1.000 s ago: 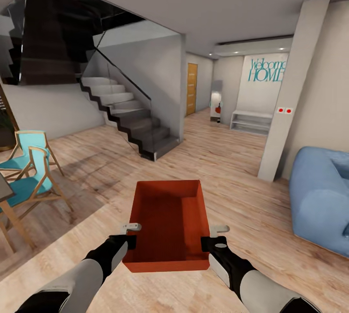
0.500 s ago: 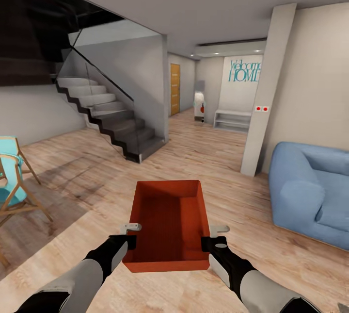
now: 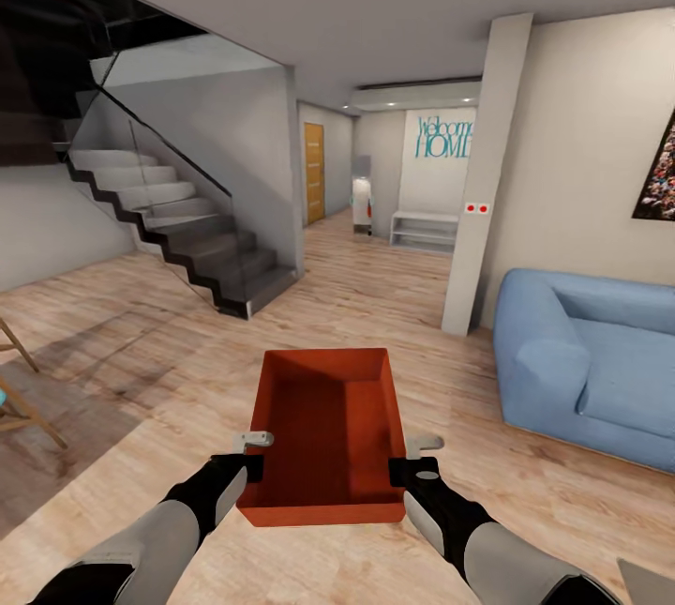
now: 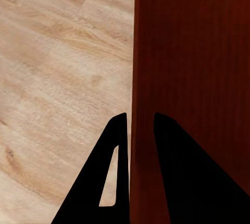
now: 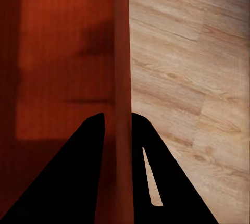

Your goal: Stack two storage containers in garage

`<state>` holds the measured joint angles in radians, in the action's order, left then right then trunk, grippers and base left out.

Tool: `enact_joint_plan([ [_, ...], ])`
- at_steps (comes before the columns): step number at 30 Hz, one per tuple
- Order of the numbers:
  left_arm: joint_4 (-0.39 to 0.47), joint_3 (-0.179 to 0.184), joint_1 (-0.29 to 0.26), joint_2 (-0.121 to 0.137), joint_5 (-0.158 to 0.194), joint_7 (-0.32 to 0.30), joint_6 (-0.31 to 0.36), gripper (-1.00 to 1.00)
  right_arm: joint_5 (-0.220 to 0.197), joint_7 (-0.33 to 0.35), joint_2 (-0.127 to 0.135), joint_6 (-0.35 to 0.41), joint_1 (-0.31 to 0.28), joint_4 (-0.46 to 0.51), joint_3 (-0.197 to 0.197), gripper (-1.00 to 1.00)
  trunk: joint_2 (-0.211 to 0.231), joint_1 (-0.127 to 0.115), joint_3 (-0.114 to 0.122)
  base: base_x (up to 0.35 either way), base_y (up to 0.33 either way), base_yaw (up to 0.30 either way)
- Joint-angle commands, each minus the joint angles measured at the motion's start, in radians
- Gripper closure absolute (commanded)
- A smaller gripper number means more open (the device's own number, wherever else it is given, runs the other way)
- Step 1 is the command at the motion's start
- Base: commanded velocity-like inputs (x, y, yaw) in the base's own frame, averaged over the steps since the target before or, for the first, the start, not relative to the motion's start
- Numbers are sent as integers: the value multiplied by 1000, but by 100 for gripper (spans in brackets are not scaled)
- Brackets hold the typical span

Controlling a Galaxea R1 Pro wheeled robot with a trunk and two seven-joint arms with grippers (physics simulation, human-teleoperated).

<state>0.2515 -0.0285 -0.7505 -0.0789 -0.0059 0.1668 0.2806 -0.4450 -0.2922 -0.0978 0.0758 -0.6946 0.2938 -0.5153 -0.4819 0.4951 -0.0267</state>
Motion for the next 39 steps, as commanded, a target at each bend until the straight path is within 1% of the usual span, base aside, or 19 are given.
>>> enact_joint_plan([
  [1, 0, -1, 0, 14, 3, 5, 6, 100, 3, -4, 1, -9, -2, 42, 11, 100, -2, 1, -2, 228, 0, -13],
  [39, -1, -1, 0, 15, 3, 3, 6, 100, 3, -1, 2, -8, -2, 42, 11, 100, -2, 1, -2, 322, 0, 0],
])
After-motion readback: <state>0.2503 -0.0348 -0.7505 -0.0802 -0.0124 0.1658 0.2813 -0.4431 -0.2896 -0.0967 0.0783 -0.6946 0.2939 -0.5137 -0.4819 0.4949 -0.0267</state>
